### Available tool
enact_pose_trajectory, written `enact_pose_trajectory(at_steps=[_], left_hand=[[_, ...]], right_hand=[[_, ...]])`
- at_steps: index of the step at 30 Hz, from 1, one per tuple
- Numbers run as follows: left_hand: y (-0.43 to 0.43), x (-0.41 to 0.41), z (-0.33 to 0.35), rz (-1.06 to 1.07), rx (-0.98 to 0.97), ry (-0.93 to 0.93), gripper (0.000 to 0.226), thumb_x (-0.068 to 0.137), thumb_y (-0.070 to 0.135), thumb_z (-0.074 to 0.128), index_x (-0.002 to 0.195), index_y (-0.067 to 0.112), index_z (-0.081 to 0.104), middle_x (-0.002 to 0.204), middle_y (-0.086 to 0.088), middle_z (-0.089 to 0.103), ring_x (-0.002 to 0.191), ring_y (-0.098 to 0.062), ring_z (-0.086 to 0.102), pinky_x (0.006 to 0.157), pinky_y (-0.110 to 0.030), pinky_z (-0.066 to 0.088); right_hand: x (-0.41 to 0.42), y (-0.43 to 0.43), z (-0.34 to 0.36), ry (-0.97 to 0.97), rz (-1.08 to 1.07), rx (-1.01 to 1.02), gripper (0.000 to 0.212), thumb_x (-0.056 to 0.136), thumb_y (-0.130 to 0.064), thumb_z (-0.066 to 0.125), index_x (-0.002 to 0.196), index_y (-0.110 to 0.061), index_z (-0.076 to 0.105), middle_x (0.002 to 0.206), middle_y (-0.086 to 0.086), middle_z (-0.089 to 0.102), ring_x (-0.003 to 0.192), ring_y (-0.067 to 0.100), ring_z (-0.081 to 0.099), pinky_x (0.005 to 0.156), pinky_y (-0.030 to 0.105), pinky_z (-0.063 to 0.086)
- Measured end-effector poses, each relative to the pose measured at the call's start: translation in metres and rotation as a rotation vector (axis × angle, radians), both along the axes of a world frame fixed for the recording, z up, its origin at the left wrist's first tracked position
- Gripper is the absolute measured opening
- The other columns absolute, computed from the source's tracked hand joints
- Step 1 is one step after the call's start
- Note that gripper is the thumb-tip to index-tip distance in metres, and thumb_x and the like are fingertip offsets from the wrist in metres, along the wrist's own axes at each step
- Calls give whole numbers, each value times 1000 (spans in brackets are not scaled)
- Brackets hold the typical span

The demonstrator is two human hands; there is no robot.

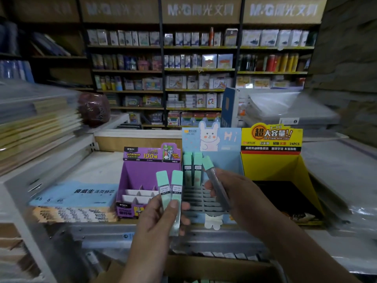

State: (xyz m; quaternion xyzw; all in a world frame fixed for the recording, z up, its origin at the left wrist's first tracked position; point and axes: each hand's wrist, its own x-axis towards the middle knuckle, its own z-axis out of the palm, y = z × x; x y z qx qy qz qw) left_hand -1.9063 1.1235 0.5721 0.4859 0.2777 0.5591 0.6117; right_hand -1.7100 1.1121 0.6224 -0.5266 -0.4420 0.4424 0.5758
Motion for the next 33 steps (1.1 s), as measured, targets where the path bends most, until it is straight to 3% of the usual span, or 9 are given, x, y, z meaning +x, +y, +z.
enact_pose_trajectory(at_steps=[2,5,9,13,17,23,27,33], left_hand=[[1,0,4,9,2,0,14,85,29,64,92,30,76,96,-17,76,66,-20,66,54,-33,49],[3,-1,10,22,-9,-2,15,85,26,64,95,23,75,95,-17,76,67,-21,65,56,-35,49],[5,-4,14,41,-28,10,14,97,16,59,105,9,68,95,-19,76,68,-22,66,60,-36,48],[7,-5,19,49,-46,-14,13,100,11,56,105,2,65,93,-19,75,66,-20,64,53,-31,48],[8,-5,24,44,-54,-46,14,101,10,57,106,0,64,84,-15,72,63,-17,63,50,-26,50],[10,-7,28,45,-60,-73,11,100,7,57,105,3,66,81,-12,70,64,-17,63,49,-26,49],[12,-9,27,42,-63,-66,11,100,8,57,105,6,67,82,-11,71,65,-17,65,50,-25,51],[17,-9,24,27,-52,-70,14,101,8,57,110,3,66,87,-14,71,68,-18,65,53,-26,52]], right_hand=[[0,5,3,45,27,-8,23,97,-16,55,99,-1,72,66,1,66,53,6,59,46,17,44],[1,10,6,50,45,56,24,89,2,59,102,-9,77,93,11,77,81,20,71,72,31,55],[5,17,9,-160,-172,126,12,83,-2,76,86,-15,76,77,2,78,68,12,73,59,18,54],[5,28,10,-211,-234,210,6,84,-9,79,81,-10,74,72,5,76,68,17,75,60,23,59],[2,36,12,-435,-274,285,21,86,-15,78,74,-31,73,64,-12,73,53,-4,63,53,10,48],[2,46,11,-534,-256,284,25,86,-6,76,82,-30,72,68,-5,73,65,9,71,59,26,59],[1,50,8,-614,-246,270,7,86,-8,77,90,-14,76,75,5,74,69,18,73,67,39,63],[-10,56,4,-715,-226,276,6,85,-10,77,85,-6,73,71,12,71,68,27,68,68,40,60]])
